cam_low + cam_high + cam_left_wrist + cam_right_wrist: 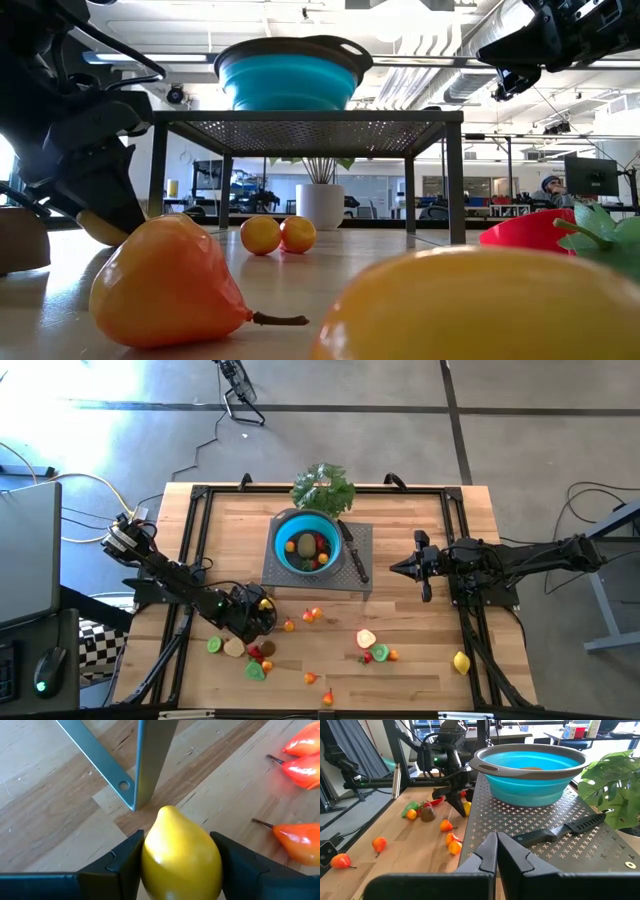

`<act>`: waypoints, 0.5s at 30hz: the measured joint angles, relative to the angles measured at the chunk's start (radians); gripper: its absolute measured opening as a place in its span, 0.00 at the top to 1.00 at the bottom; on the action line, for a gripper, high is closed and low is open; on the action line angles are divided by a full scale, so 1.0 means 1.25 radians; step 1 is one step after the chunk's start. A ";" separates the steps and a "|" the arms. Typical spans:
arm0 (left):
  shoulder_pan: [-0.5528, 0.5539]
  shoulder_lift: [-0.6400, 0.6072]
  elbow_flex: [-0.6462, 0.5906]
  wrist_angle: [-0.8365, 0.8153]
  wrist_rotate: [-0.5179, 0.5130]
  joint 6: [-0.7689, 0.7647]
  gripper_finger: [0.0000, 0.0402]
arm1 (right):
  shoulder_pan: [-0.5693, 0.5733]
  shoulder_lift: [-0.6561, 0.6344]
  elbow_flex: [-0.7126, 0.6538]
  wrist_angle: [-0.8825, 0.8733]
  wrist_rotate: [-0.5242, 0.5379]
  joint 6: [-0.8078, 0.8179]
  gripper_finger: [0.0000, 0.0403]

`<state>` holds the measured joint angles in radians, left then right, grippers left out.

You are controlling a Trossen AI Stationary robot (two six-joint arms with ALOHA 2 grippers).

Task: Pick & Place Fruit
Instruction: Put the lemon into the blue strainer bowl on the shelf

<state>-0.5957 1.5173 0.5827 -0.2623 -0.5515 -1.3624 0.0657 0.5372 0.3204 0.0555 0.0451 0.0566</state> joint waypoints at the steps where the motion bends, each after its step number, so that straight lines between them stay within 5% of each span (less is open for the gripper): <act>1: 0.000 -0.002 0.000 0.000 0.003 0.001 0.51 | 0.000 0.000 0.000 0.000 0.000 0.000 0.99; 15: -0.001 -0.062 0.070 -0.049 0.065 0.065 0.51 | 0.000 0.000 0.000 0.000 0.000 0.000 0.99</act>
<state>-0.5972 1.4401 0.6708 -0.3235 -0.4697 -1.2812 0.0657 0.5371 0.3204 0.0556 0.0448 0.0564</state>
